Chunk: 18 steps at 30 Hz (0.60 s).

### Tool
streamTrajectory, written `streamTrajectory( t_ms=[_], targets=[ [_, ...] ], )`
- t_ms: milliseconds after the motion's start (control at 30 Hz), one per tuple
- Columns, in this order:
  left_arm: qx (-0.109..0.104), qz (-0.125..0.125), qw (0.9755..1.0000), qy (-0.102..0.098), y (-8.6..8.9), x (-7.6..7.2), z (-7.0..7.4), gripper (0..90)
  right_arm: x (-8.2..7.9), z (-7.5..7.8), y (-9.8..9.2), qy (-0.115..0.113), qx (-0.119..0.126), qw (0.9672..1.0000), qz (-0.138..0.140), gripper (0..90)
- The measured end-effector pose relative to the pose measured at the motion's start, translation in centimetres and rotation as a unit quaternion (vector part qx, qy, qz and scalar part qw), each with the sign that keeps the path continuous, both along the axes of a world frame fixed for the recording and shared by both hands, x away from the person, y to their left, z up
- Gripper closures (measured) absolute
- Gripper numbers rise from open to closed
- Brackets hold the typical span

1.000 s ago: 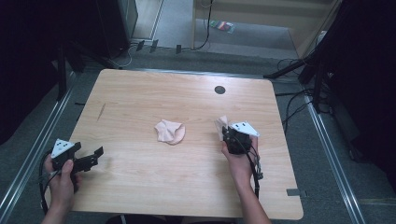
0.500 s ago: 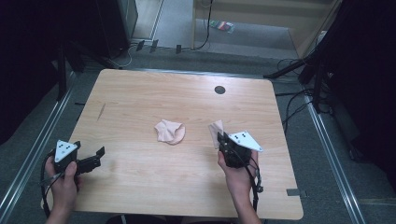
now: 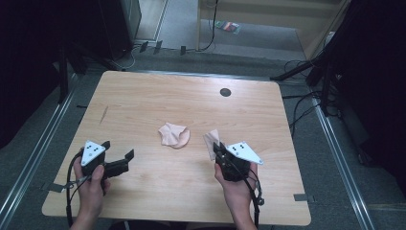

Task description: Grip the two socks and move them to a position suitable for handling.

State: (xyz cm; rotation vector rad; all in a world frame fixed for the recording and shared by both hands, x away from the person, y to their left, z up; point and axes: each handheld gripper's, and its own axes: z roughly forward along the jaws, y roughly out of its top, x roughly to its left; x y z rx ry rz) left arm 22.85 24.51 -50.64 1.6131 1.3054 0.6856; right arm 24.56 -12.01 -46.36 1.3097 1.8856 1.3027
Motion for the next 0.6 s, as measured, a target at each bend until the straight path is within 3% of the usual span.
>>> streamTrajectory(
  t_ms=[200,333,433,600],
  targets=[
    [-0.004,-0.035,0.9994,0.001,-3.0,0.0,-0.2,8.3,-0.8,-0.9,1.4,0.009,-0.009,0.9997,0.020,83.4],
    [0.007,-0.069,0.9976,-0.005,-4.5,-0.5,-0.6,8.3,-1.3,-1.6,2.0,0.017,-0.007,0.9995,0.027,83.2],
    [-0.001,-0.085,0.9964,-0.004,-4.7,-0.7,-0.6,8.3,-1.7,-2.4,2.8,0.025,-0.009,0.9990,0.035,83.2],
    [0.010,-0.108,0.9941,0.000,-5.2,-1.1,-1.1,8.4,-2.4,-3.7,4.4,0.033,-0.026,0.9976,0.055,83.2]
  ],
)
